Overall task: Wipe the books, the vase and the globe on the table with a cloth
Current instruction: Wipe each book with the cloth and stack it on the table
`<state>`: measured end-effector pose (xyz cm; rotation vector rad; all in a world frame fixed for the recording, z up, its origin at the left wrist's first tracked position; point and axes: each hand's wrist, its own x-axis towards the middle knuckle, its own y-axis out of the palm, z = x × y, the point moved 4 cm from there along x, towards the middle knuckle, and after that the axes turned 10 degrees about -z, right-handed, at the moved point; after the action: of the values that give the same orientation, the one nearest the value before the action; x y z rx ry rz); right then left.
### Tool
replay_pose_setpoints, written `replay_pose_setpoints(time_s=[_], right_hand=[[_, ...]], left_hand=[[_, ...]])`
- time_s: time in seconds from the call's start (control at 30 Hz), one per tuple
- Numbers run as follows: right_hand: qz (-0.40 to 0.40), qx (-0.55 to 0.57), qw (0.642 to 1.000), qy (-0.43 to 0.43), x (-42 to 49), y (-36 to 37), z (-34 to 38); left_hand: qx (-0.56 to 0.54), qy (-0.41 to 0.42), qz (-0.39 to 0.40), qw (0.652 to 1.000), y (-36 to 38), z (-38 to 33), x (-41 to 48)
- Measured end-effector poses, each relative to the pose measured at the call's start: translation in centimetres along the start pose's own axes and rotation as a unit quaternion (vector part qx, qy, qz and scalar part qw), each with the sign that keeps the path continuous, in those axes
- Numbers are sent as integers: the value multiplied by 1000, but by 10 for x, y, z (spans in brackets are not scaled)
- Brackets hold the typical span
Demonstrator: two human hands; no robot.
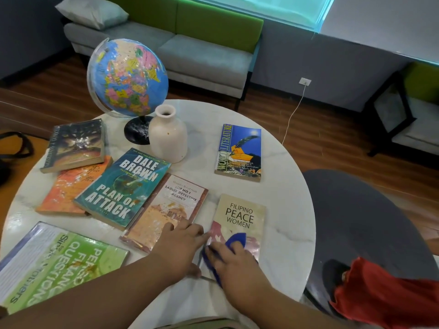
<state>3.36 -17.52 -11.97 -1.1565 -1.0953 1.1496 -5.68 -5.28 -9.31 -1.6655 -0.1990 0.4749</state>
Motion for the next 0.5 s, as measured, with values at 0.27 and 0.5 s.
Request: replay_pose_setpoints(time_s=[0.27, 0.5], right_hand=[[-41, -28, 993, 104, 12, 4, -45], [-36, 26, 996, -73, -19, 16, 4]], left_hand=[[-5, -3, 4, 1000, -1, 1, 0], [10, 3, 9, 1000, -5, -1, 2]])
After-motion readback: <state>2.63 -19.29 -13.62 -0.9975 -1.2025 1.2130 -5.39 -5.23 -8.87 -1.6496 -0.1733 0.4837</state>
